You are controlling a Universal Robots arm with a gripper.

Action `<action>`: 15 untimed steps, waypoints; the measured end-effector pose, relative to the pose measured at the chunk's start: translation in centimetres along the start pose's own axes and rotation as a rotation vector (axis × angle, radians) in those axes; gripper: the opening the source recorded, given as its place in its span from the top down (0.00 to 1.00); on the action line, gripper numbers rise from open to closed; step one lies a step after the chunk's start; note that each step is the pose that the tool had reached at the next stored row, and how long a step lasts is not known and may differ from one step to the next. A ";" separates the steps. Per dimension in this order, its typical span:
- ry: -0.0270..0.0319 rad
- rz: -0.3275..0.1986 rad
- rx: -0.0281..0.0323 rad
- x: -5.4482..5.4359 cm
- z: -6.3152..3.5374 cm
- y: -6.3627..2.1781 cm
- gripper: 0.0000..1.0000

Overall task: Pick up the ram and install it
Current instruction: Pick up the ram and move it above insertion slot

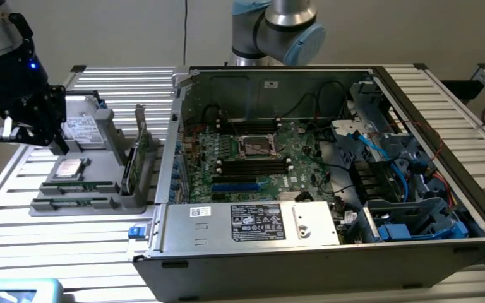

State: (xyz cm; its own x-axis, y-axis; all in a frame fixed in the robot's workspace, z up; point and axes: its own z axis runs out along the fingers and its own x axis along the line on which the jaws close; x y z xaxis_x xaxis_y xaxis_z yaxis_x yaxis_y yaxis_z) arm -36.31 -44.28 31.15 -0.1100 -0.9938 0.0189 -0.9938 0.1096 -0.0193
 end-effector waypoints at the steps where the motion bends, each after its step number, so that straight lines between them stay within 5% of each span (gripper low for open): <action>1: 0.0000 0.000 0.0000 0.0 0.00 0.00 0.89; 4: 0.0000 0.000 0.0000 0.0 0.00 0.00 0.89; 7: -0.0002 -0.001 0.0001 0.0 0.04 0.00 0.70; 10: 0.0013 -0.003 0.0002 0.0 0.34 0.05 0.64; 15: 0.0008 -0.037 0.0009 0.0 0.92 0.35 0.64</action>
State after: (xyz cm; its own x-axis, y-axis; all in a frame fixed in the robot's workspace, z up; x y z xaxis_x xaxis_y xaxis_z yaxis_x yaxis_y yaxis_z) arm -36.65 -44.30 30.23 -0.0736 -0.9971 0.0204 -0.9971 0.0732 -0.0195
